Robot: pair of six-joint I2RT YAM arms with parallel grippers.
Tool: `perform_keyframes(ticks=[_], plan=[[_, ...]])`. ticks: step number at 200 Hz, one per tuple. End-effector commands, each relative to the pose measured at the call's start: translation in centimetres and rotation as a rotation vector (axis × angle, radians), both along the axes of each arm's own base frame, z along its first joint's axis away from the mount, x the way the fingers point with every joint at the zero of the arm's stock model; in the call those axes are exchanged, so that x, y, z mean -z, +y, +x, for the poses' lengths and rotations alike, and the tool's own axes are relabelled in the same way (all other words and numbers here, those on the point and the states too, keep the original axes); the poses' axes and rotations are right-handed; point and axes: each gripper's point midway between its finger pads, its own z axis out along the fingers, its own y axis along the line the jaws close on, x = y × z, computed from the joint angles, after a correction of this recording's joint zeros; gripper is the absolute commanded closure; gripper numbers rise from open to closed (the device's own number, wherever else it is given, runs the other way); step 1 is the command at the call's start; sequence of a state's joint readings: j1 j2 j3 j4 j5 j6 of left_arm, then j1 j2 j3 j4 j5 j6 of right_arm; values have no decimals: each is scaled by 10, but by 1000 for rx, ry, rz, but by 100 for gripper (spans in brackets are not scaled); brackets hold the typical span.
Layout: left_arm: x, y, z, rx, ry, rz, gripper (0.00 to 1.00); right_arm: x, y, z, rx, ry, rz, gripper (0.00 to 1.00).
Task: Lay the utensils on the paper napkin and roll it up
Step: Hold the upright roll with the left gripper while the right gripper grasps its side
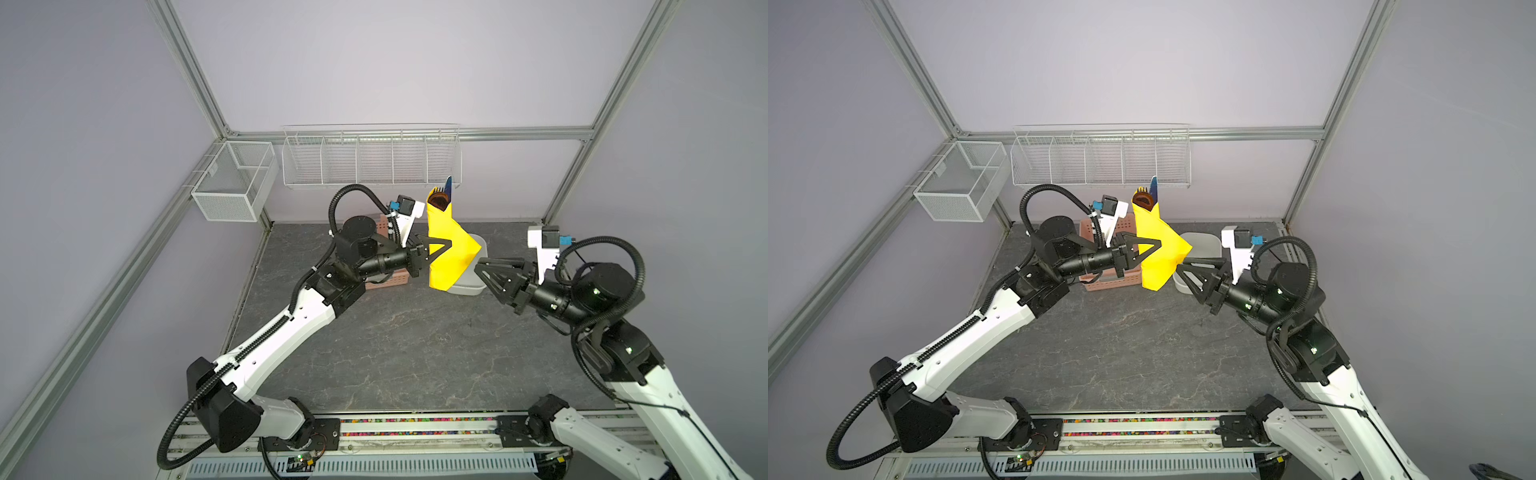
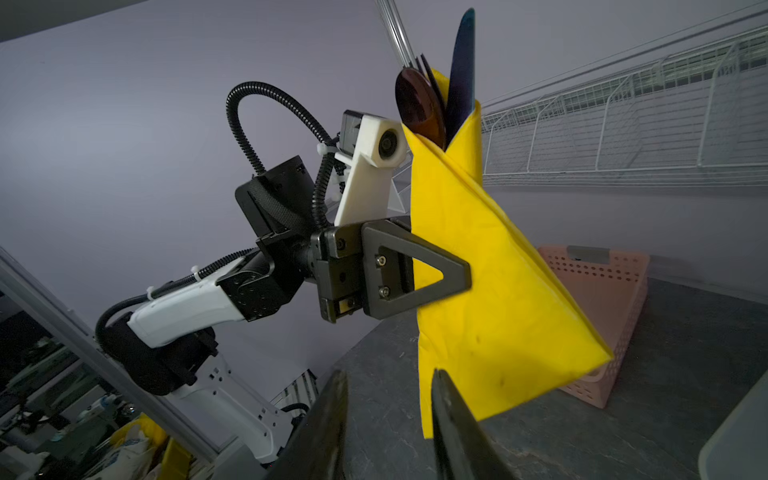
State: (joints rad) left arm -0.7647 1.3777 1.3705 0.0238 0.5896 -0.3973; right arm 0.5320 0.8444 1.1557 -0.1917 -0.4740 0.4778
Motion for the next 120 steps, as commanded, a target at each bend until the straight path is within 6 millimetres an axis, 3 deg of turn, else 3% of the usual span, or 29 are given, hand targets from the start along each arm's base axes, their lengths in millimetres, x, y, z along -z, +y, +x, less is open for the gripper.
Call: perform_keyframes(ticks=[1,66,120], plan=[[-16,7,-12,26,-75,-34,100,13,12,3,-60,45,-54,68],[-20,5,-19,72,-81,-53,100,25,26,23,-73,94,-88,73],[-22,4,-25,104,-78,-66,100,23,30,26,-86,75,-84,65]])
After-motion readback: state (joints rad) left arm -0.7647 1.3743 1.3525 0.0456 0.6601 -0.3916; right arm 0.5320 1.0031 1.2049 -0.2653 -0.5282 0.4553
